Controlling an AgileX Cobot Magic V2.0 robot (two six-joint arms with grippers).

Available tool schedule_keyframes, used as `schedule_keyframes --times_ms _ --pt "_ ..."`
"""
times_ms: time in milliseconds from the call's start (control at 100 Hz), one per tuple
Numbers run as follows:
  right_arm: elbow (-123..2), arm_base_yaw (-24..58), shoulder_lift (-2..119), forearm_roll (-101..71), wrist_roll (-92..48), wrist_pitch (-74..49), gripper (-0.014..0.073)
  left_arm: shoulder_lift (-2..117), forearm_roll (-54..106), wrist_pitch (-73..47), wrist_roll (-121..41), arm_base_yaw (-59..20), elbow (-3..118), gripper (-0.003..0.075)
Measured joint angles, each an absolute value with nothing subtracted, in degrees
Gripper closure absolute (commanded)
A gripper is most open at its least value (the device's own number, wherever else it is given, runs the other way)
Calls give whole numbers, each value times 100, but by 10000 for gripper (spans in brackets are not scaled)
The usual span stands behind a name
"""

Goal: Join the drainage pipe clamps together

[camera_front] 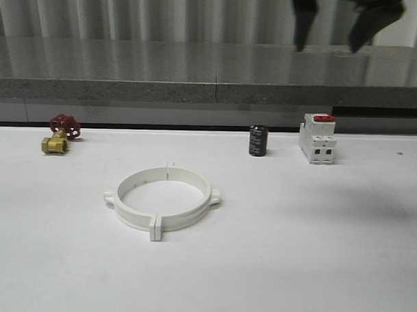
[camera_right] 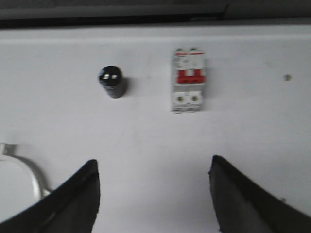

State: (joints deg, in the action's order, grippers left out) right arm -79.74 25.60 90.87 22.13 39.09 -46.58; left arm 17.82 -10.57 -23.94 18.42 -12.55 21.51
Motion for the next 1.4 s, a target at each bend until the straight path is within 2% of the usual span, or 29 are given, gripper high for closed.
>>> schedule_keyframes --times_ms 350,560,650,820,870,1400 --pt "-6101 621 6298 1465 2122 -4604 105 1782 -1057 -2394 1842 -1255 2151 741" --pt "-5007 93 4737 695 1199 -4723 126 1782 -1057 -2394 1842 -1255 2151 741" --pt "-4635 73 4164 577 1105 -4938 231 1782 -1057 -2394 1842 -1255 2151 741" --pt "-4118 73 3226 560 989 -5227 588 1782 -1057 -2394 1842 -1255 2151 741" --pt "-4059 73 3051 560 966 -5253 666 1782 -1057 -2394 1842 -1255 2151 741" --pt "-4027 73 2769 560 944 -5317 661 1782 -1057 -2394 1842 -1255 2151 741"
